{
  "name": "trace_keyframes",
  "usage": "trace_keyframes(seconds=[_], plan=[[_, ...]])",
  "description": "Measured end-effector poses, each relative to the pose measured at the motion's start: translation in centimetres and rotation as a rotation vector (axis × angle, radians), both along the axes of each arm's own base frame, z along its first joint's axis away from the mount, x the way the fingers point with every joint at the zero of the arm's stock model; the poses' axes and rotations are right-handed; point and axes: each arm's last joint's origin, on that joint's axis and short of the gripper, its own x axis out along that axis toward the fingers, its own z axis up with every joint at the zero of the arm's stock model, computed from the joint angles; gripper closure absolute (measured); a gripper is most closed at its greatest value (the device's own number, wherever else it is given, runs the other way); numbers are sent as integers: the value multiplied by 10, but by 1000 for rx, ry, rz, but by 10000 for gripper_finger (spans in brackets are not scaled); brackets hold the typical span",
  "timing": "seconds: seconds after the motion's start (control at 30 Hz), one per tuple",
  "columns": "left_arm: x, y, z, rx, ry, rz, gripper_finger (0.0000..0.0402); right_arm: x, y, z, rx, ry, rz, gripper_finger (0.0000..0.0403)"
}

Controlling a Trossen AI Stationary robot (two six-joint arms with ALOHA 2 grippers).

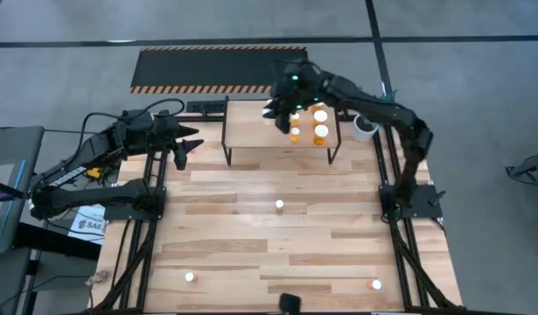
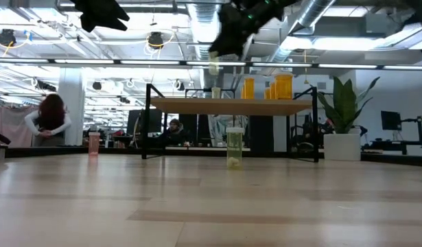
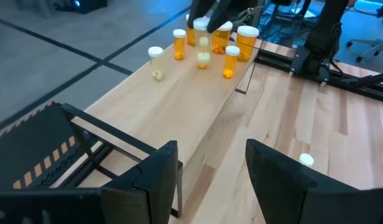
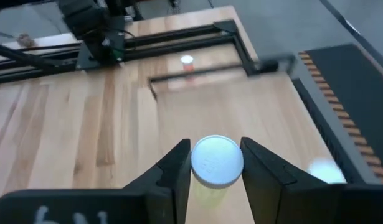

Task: Pick and place medicine bottles onto shelf by color
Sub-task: Put the bottom yellow pill bottle on the shelf aligned with the other small yellow pill bottle

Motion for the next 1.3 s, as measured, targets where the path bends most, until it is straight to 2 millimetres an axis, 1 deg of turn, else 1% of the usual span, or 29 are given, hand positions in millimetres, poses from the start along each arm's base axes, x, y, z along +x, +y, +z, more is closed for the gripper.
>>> trace_keyframes(seconds=[0.07,0.13,0.27,0.4,0.47,0.63,0.83,1.0,1.1,1.2,1.3], plan=[[0,0,0,-2,-2,1,226,-14,-3,-13,23,-7,-32,262],[0,0,0,-6,-7,4,226,-22,-5,-22,22,-62,-59,262],[0,1,1,-6,-17,26,226,-30,0,-26,-15,-160,-78,264],[1,1,3,3,-35,26,226,-23,2,-35,-18,-141,-87,262],[2,1,4,8,-49,26,226,-17,4,-41,-25,-131,-73,262],[2,1,4,-8,-59,34,226,-6,6,-57,-75,-64,-113,266],[2,1,4,-16,-62,37,226,-5,6,-57,-117,-54,-163,267],[2,1,4,-20,-64,39,226,-8,0,-57,-112,-54,-185,265],[2,1,4,-20,-64,39,226,-2,0,-64,-109,-53,-180,266],[2,1,4,-21,-64,37,226,2,-2,-75,-88,-19,-180,267],[2,1,4,-23,-64,32,226,4,1,-76,-83,-20,-175,267]])
